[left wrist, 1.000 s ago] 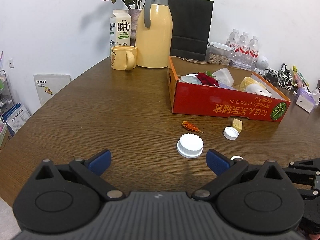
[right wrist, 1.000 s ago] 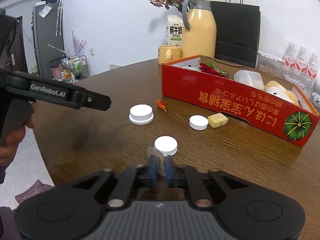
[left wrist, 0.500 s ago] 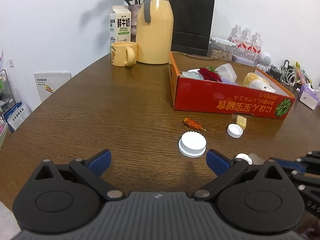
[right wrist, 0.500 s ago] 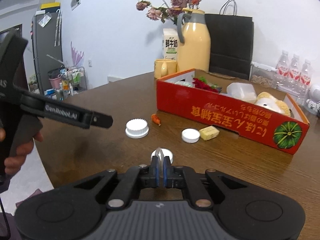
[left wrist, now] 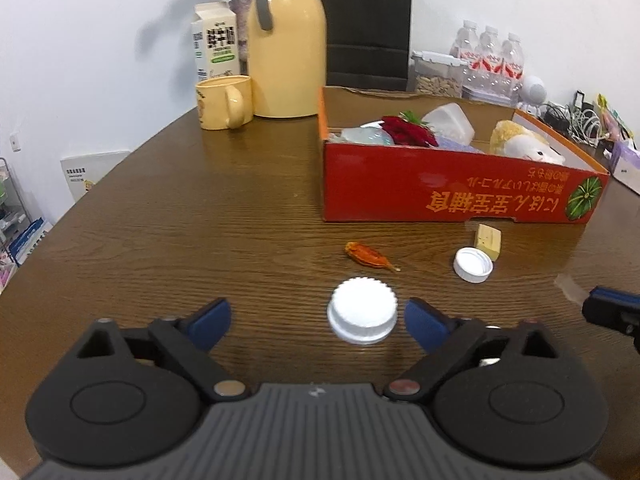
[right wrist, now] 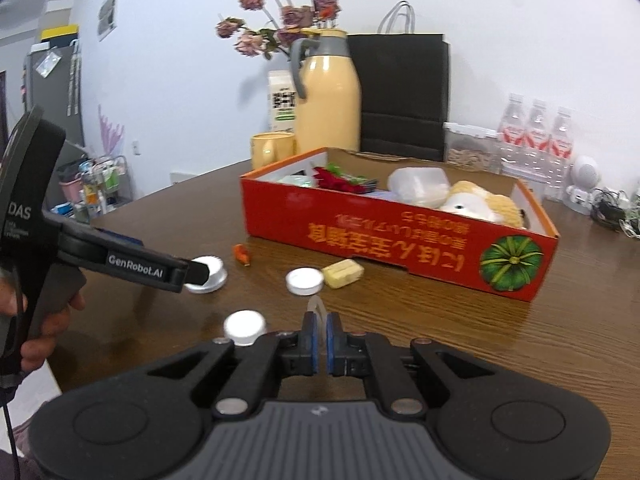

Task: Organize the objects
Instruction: 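Grasp the stacked white caps with the left tool, then carry the white caps into the box and open both tools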

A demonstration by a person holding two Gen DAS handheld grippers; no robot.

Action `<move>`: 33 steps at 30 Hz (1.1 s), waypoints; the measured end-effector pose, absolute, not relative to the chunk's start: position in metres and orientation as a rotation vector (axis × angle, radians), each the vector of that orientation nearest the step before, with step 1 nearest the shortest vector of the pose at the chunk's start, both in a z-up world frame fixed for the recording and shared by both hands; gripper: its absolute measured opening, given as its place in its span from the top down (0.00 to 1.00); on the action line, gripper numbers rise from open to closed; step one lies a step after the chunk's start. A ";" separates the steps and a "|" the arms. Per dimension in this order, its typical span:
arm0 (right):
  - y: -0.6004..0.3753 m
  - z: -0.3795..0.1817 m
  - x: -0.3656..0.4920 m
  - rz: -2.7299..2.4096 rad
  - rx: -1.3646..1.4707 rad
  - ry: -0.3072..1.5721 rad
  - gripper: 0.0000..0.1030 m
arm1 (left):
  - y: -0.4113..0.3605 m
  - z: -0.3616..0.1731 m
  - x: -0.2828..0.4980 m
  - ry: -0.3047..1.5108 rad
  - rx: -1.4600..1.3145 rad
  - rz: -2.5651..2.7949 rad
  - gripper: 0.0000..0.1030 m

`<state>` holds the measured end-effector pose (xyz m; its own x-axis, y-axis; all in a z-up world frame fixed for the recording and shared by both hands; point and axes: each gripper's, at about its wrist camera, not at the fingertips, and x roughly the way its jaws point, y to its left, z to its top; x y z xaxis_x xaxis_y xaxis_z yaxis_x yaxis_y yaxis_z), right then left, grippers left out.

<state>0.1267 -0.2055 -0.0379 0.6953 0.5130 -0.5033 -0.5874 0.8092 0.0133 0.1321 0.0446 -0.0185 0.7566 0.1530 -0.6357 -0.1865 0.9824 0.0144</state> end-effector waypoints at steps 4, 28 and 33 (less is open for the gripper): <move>-0.211 -0.038 0.130 0.595 -0.142 0.511 0.96 | 0.041 -0.022 0.139 0.705 -0.057 0.165 0.32; -0.209 -0.015 0.151 0.567 -0.152 0.440 0.96 | 0.021 0.017 0.142 0.585 -0.028 0.076 0.62; -0.203 0.002 0.167 0.556 -0.162 0.392 0.96 | 0.013 0.036 0.154 0.530 -0.012 0.060 0.62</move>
<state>0.1670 -0.2029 0.0016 0.7780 0.4808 -0.4044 -0.5420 0.8392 -0.0449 0.1540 0.0132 0.0363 0.8614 0.0540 -0.5051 -0.0601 0.9982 0.0042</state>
